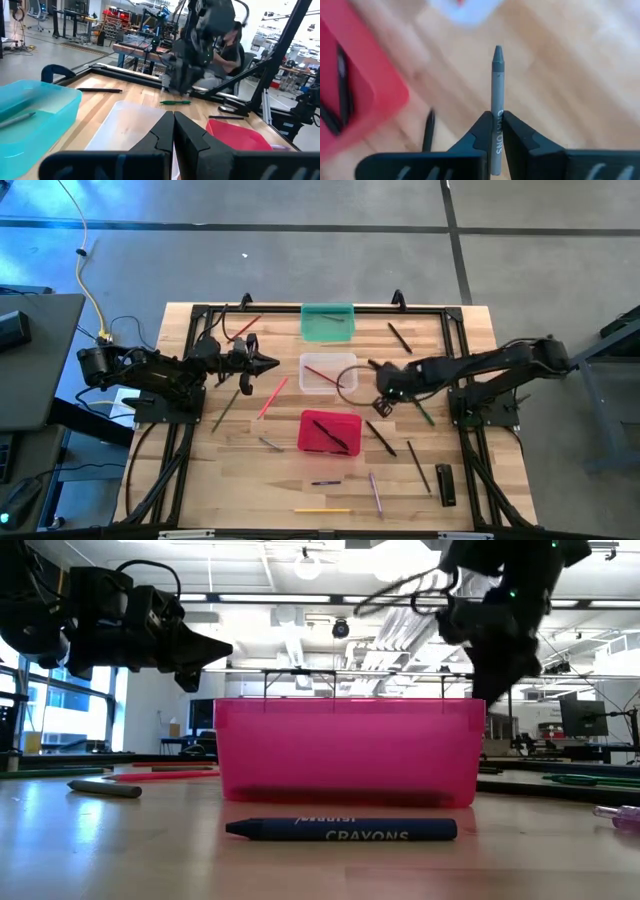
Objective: Sort crayons/erasers/pens/pencils in bins
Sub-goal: Put the right gray crayon into the green bin
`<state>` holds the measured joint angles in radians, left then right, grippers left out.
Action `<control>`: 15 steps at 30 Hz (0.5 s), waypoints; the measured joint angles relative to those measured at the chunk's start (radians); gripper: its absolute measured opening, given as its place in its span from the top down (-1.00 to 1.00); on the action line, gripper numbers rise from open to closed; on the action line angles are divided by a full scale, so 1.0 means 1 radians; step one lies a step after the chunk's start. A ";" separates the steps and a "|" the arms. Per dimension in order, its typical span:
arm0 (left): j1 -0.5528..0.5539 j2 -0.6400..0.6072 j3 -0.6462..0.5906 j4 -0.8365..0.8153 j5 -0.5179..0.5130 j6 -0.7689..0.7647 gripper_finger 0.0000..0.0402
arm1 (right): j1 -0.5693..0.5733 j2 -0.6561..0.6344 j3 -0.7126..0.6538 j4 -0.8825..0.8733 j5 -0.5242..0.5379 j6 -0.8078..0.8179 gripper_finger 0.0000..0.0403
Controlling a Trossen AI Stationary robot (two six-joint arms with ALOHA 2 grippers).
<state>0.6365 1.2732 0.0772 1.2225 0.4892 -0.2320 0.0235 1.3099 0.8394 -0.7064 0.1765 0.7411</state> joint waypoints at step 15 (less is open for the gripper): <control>0.000 0.000 0.000 -0.001 -0.008 0.018 1.00 | -0.406 -0.040 0.029 0.530 0.068 -0.626 0.91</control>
<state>0.6365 1.2732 0.0772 1.2213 0.4811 -0.2142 -0.3821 1.2696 0.8687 -0.1761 0.2446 0.1152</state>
